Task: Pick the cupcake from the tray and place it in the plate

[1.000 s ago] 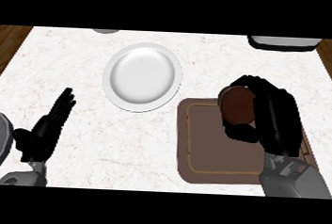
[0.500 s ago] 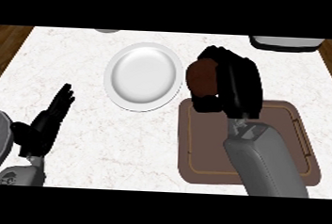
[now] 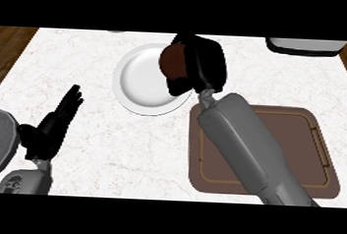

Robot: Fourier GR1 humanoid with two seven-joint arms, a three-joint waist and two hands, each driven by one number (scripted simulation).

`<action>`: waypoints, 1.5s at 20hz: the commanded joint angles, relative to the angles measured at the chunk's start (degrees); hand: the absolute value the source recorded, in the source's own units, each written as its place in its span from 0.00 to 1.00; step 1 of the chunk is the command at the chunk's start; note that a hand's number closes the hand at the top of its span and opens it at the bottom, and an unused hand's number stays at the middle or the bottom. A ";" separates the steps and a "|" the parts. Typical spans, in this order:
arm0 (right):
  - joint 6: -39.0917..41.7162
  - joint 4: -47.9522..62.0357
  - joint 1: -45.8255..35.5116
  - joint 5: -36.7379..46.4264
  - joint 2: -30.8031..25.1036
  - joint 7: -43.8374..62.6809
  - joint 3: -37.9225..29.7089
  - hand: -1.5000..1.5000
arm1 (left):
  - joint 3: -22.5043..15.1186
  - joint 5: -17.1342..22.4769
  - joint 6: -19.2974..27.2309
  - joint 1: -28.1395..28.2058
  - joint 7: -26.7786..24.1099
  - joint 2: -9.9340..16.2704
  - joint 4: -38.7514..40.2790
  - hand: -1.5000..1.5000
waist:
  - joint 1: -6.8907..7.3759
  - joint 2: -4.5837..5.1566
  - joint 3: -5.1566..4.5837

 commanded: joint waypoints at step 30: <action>-39.79 21.54 -6.39 -49.99 0.17 -21.27 -1.46 0.00 | -0.46 -1.19 -0.83 -0.55 -0.25 -0.57 -0.93 0.50 | 1.94 0.70 0.21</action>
